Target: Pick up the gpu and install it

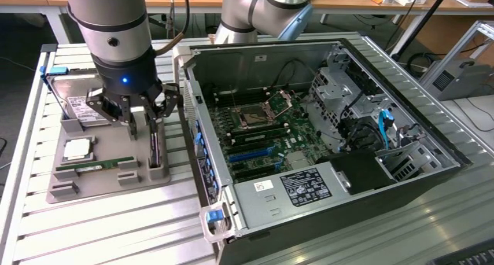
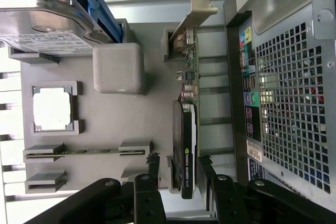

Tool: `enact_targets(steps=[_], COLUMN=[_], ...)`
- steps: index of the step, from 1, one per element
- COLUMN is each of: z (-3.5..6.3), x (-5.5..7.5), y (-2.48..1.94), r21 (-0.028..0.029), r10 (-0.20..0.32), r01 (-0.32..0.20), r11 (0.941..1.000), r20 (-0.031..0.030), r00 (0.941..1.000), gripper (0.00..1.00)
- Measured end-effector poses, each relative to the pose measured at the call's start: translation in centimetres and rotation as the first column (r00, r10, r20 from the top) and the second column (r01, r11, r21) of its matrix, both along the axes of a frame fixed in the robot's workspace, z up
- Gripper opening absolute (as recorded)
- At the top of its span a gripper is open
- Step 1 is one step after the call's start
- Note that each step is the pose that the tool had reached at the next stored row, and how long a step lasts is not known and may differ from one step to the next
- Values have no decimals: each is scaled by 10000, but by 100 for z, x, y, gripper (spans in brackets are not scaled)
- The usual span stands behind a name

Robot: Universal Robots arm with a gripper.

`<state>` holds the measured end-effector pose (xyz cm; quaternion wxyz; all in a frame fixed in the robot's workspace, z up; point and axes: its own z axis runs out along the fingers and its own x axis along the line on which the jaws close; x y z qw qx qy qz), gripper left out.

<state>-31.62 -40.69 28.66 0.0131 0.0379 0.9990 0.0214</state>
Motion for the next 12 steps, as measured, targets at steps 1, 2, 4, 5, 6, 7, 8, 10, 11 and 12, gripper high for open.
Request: enact_targets(steps=[1,2,4,5,6,7,8,10,11,12], z=[-2,-4,-9,-12,-15,-17,-19,-23,-25,-27], x=[0,0,0,0,0,0,0,0,0,0], y=[0,0,0,0,0,0,0,0,0,0], r21=[0,0,0,0,0,0,0,0,0,0], r10=[0,0,0,0,0,0,0,0,0,0], r01=[0,0,0,0,0,0,0,0,0,0], r11=[10000,10000,10000,10000,10000,10000,10000,10000,10000,10000], r20=[0,-1,-1,0,0,0,-1,-1,0,0], r00=[10000,10000,10000,10000,10000,10000,10000,10000,10000,10000], gripper=[42,42,42,42,42,42,42,42,42,42])
